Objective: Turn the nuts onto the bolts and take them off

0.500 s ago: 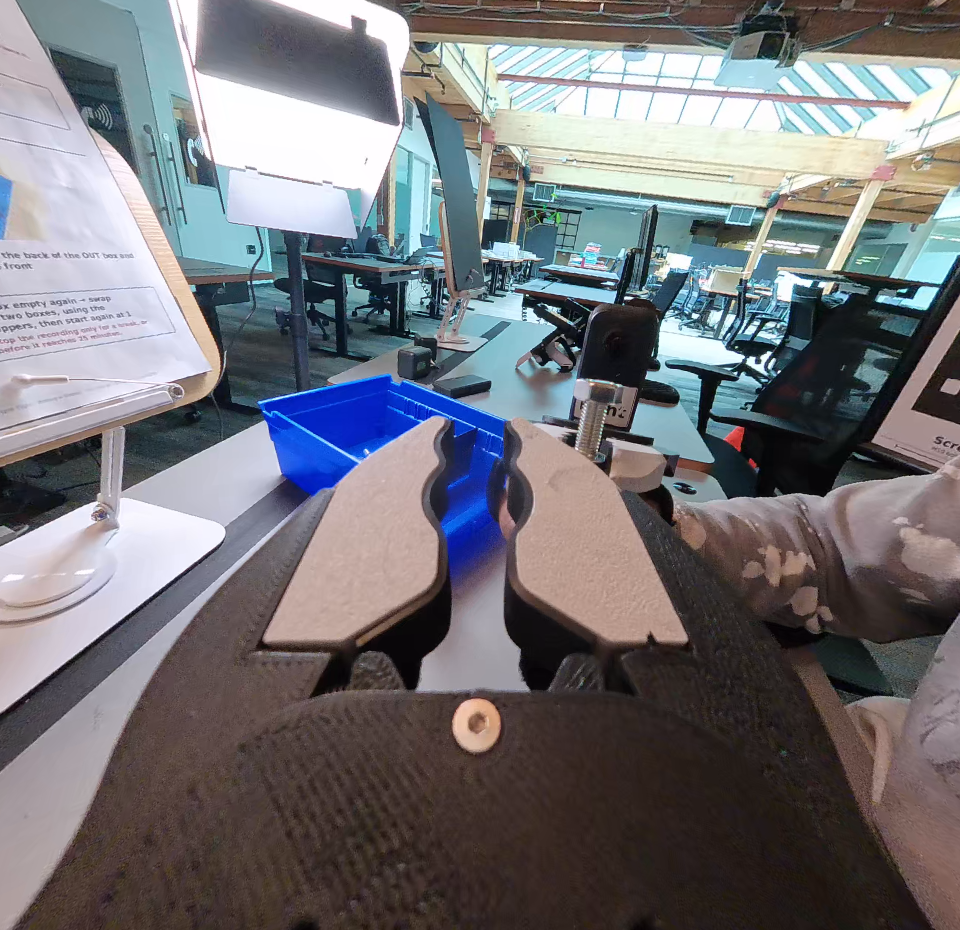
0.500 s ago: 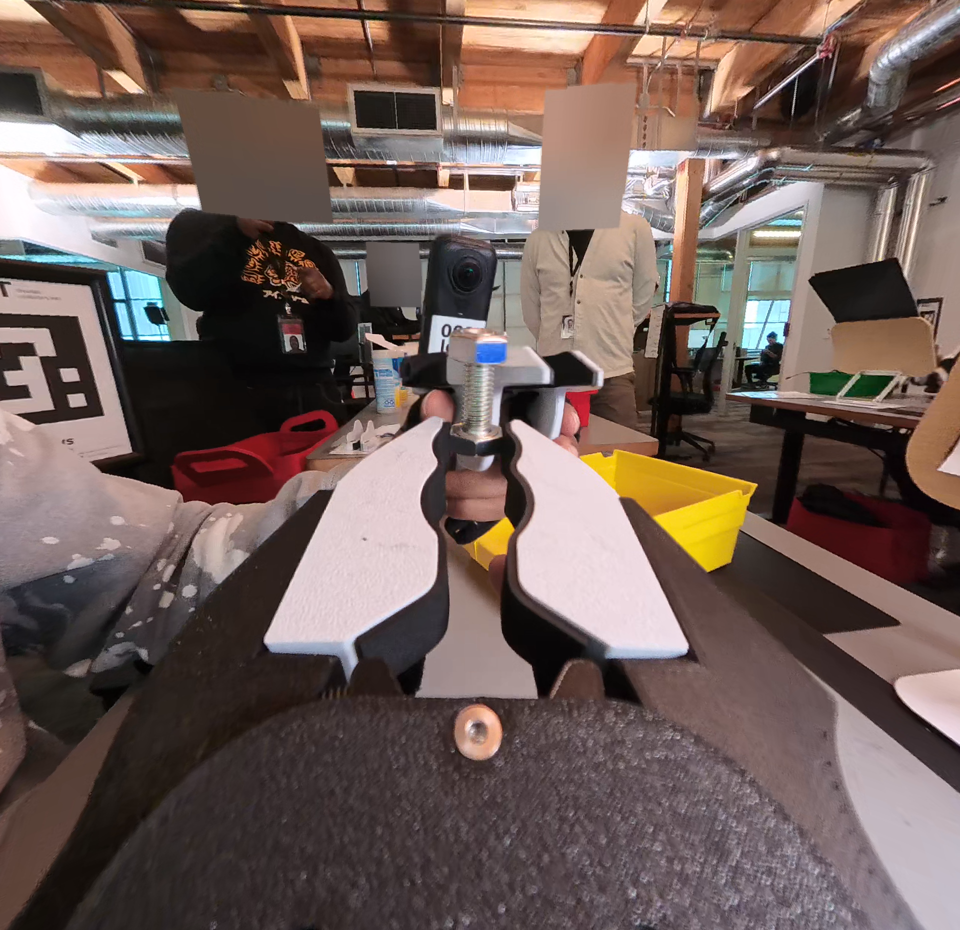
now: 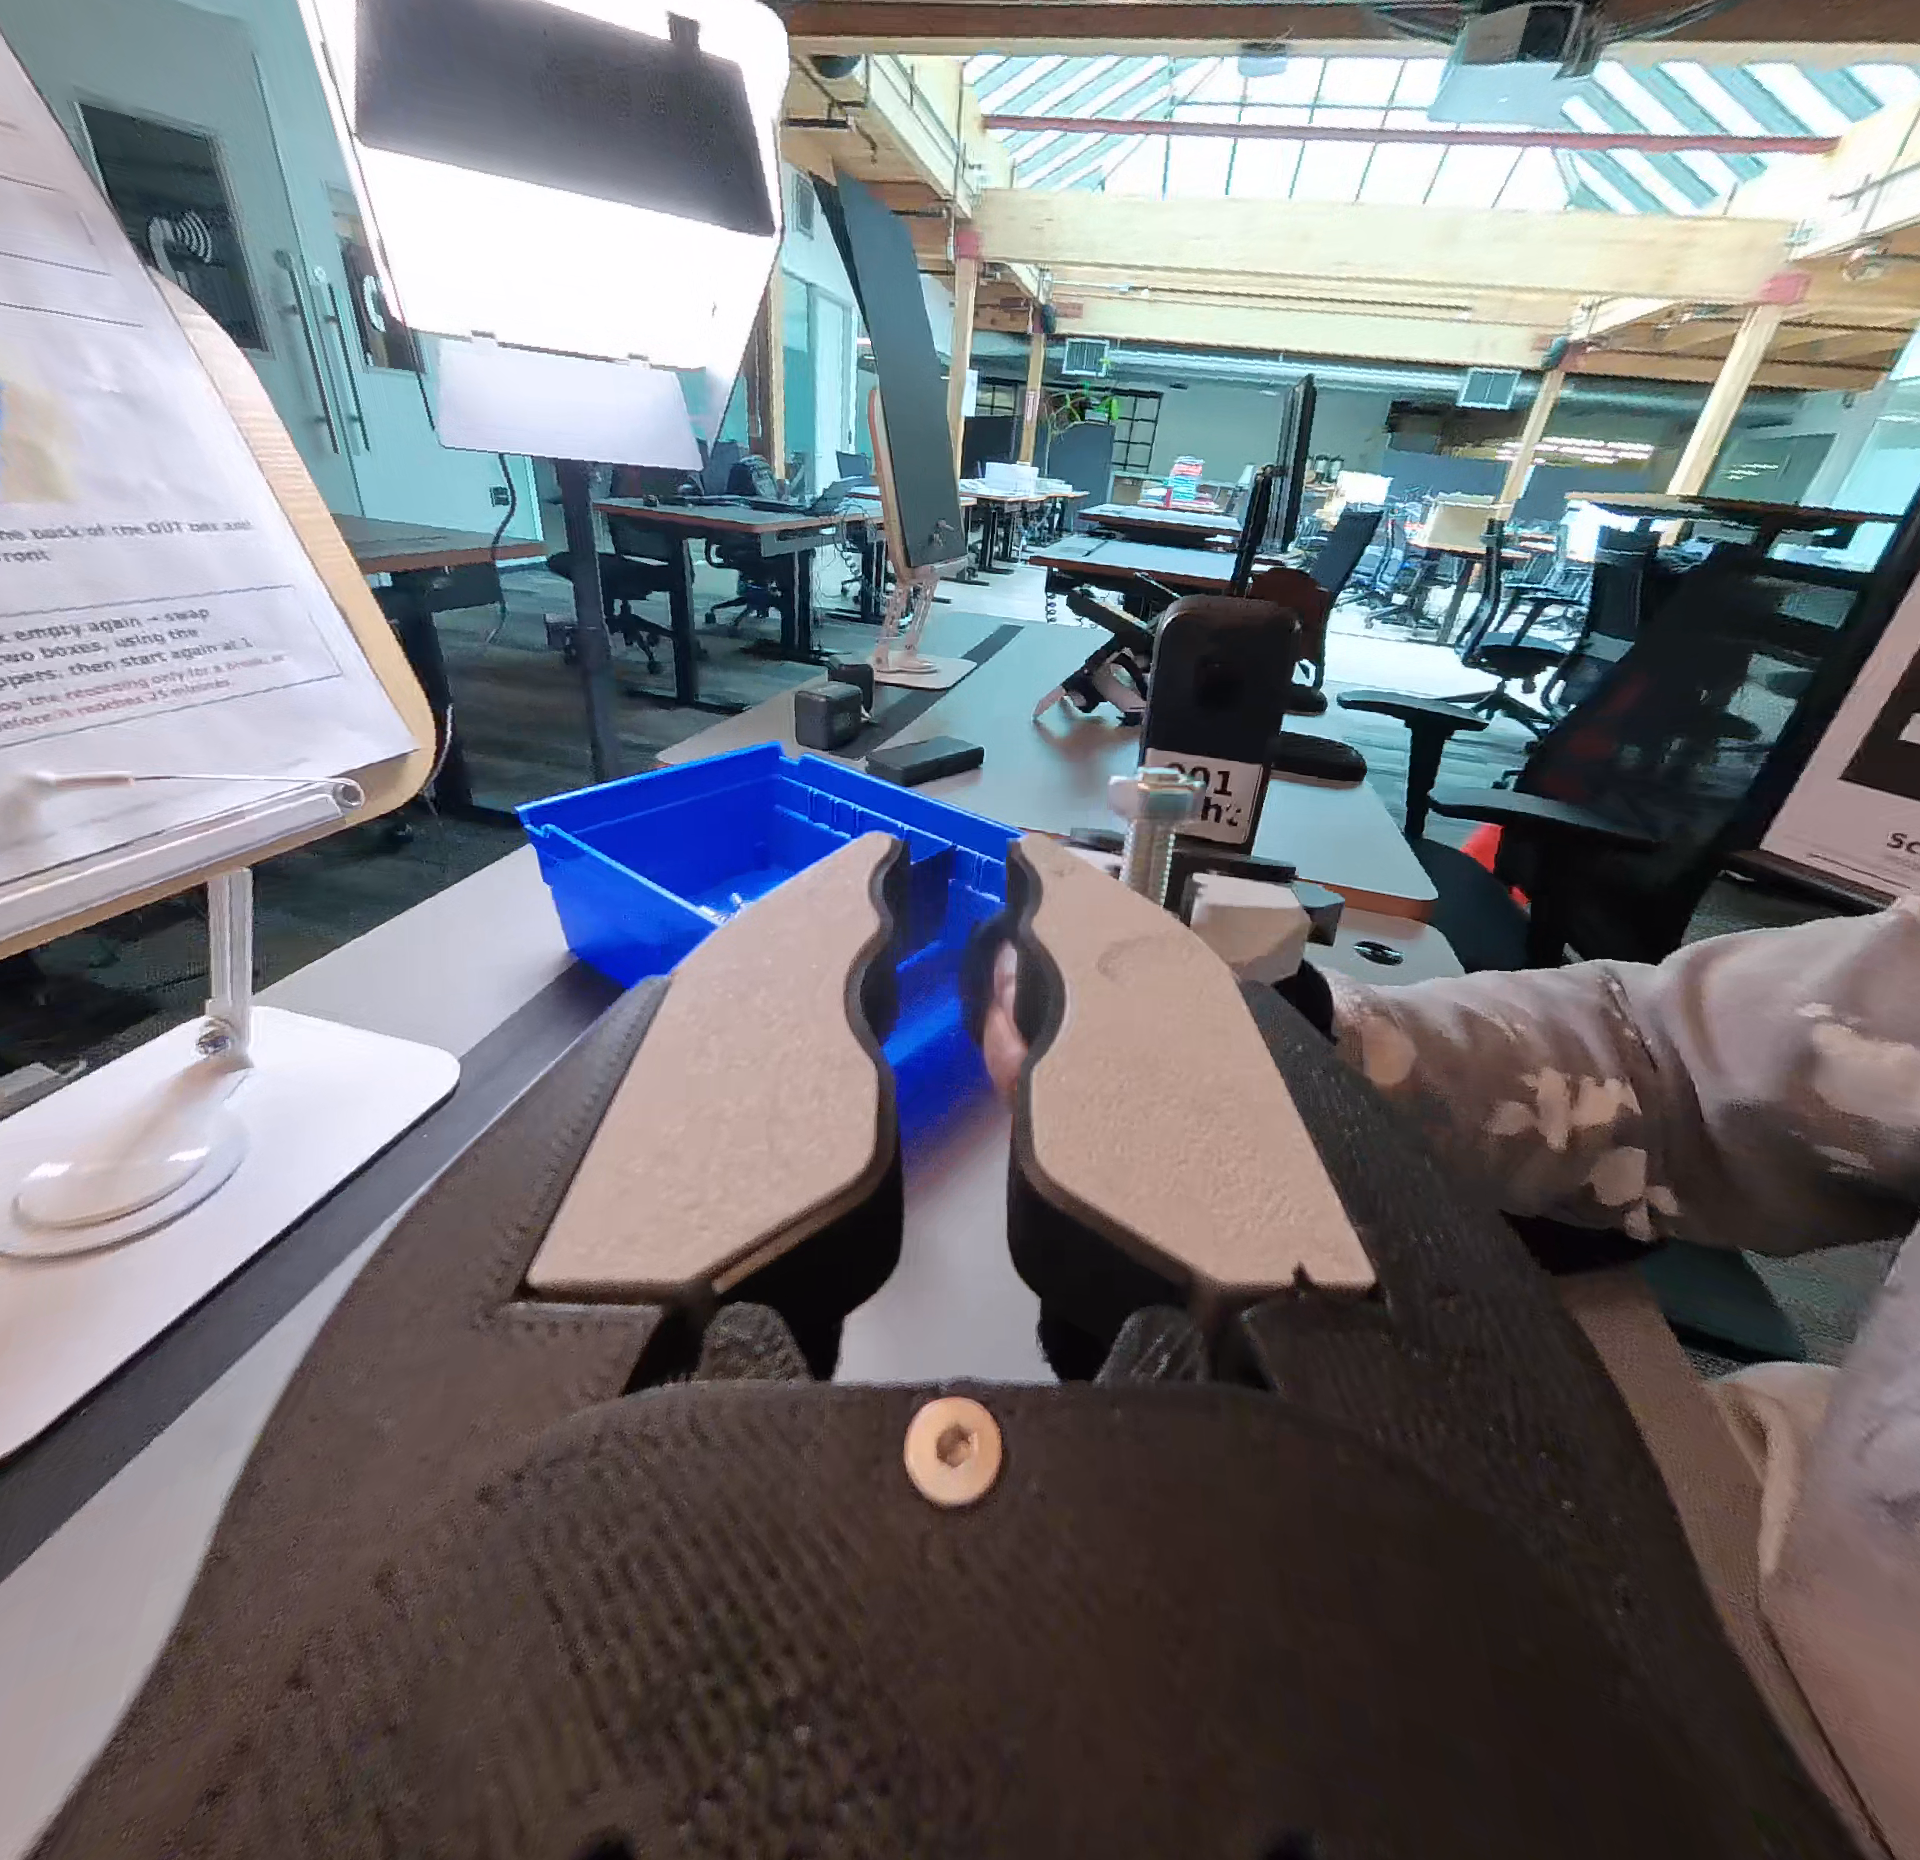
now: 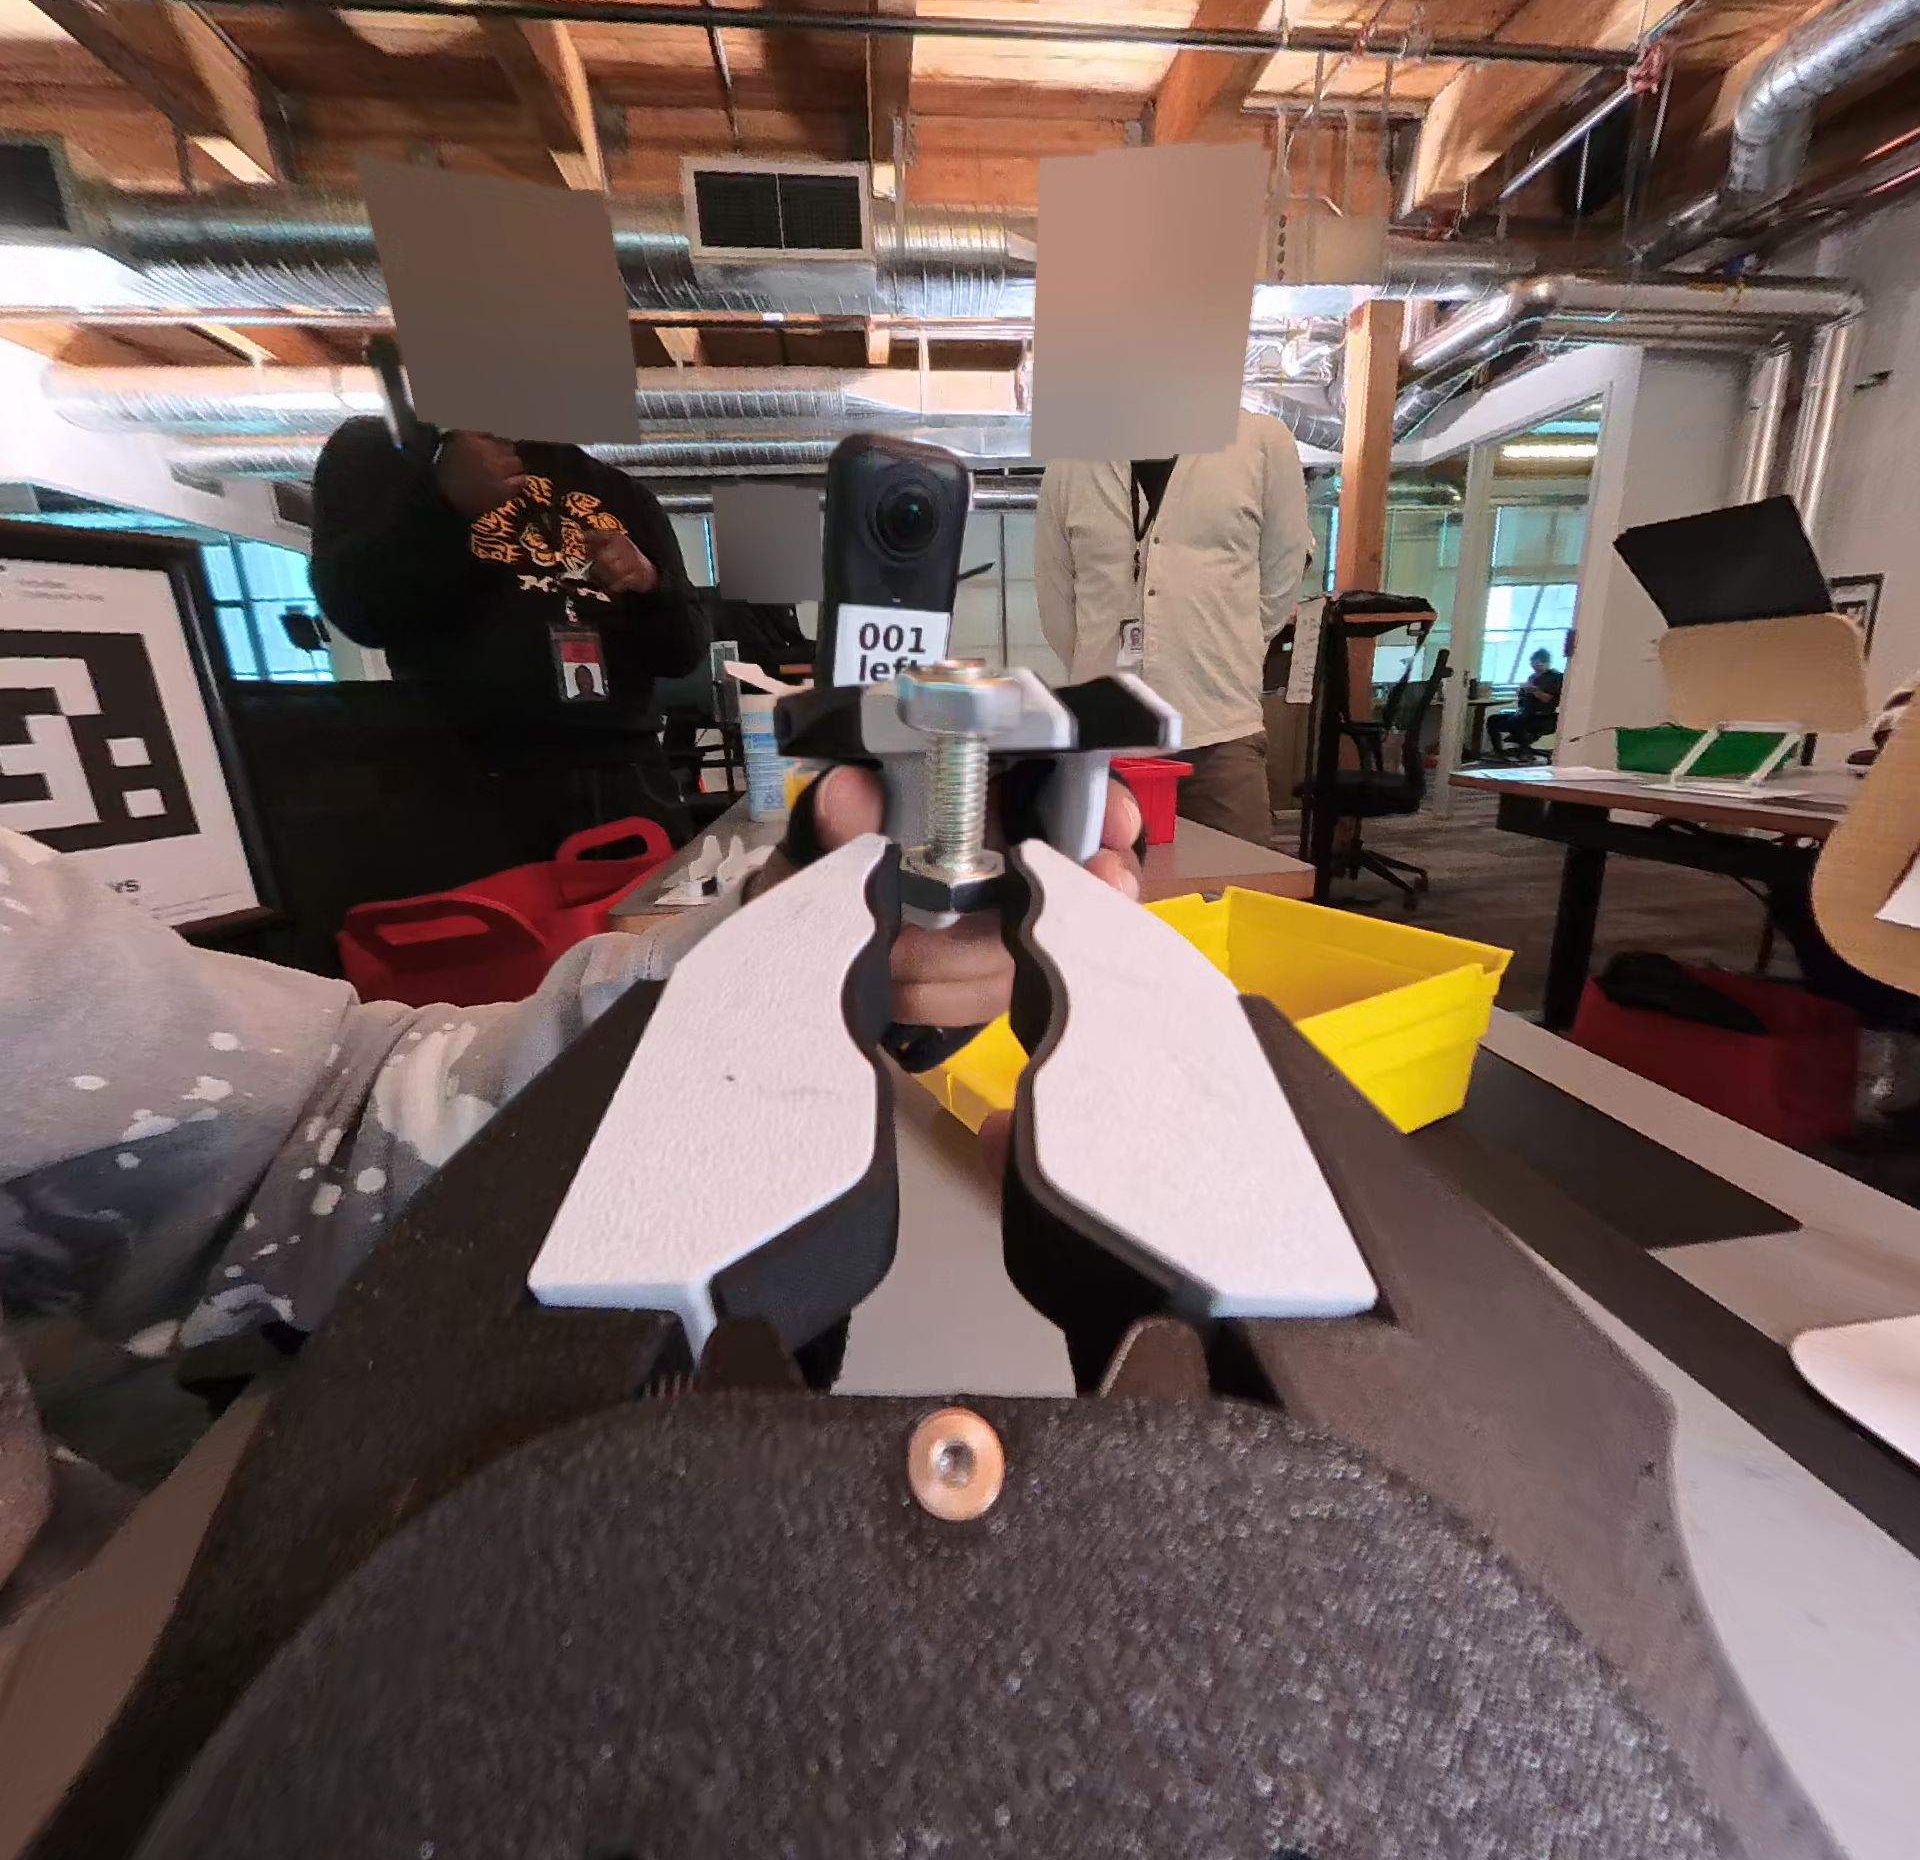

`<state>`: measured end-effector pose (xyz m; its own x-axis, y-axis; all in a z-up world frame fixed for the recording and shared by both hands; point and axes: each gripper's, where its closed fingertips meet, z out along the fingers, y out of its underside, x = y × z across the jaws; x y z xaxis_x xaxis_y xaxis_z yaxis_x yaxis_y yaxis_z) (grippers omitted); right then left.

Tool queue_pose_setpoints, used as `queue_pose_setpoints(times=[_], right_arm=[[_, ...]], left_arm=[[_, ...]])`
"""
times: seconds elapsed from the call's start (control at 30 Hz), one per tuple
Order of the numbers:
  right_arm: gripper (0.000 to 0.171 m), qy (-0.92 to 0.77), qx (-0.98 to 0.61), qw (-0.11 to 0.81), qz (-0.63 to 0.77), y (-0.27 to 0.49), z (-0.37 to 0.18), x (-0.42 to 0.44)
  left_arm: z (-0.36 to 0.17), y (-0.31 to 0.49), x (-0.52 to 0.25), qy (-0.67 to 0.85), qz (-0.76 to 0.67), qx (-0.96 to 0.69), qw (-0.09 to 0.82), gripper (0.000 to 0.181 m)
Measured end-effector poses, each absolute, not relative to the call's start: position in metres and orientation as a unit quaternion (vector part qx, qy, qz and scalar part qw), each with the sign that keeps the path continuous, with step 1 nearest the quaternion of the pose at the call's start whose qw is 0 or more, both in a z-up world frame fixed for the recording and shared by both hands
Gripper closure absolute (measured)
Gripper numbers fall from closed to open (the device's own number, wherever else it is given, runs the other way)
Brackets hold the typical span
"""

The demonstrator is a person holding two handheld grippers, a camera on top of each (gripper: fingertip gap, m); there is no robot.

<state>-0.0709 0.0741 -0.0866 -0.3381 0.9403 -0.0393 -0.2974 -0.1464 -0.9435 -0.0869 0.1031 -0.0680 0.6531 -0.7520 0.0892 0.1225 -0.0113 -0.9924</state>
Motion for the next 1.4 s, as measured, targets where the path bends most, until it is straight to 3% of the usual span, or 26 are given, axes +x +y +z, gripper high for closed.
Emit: queue_pose_setpoints(times=[0.37,0.4,0.43,0.87,0.9,0.93,1.33,1.37,1.4], right_arm=[[0.153,-0.474,-0.365,0.467,0.652,0.074,-0.093,-0.077],[0.153,-0.469,-0.358,0.465,0.66,0.074,-0.09,-0.075],[0.153,-0.464,-0.346,0.462,0.672,0.074,-0.087,-0.071],[0.153,-0.467,-0.356,0.469,0.66,0.074,-0.088,-0.074],[0.153,-0.461,-0.348,0.467,0.67,0.074,-0.085,-0.071],[0.153,-0.458,-0.334,0.462,0.683,0.072,-0.081,-0.067],[0.153,-0.466,-0.356,0.47,0.659,0.073,-0.087,-0.074],[0.153,-0.463,-0.352,0.468,0.665,0.073,-0.086,-0.072],[0.153,-0.456,-0.343,0.466,0.676,0.074,-0.083,-0.069]], left_arm=[[-0.068,0.091,-0.065,0.293,-0.364,-0.616,0.634,0.145],[-0.066,0.091,-0.068,0.286,-0.372,-0.617,0.632,0.147],[-0.066,0.097,-0.077,0.265,-0.36,-0.626,0.639,0.16],[-0.065,0.091,-0.066,0.279,-0.387,-0.614,0.629,0.148],[-0.066,0.097,-0.074,0.256,-0.374,-0.626,0.635,0.164],[-0.068,0.105,-0.085,0.236,-0.344,-0.639,0.646,0.165],[-0.066,0.089,-0.062,0.286,-0.381,-0.62,0.624,0.147],[-0.066,0.089,-0.064,0.282,-0.387,-0.623,0.619,0.147],[-0.065,0.093,-0.071,0.267,-0.377,-0.631,0.624,0.159]])
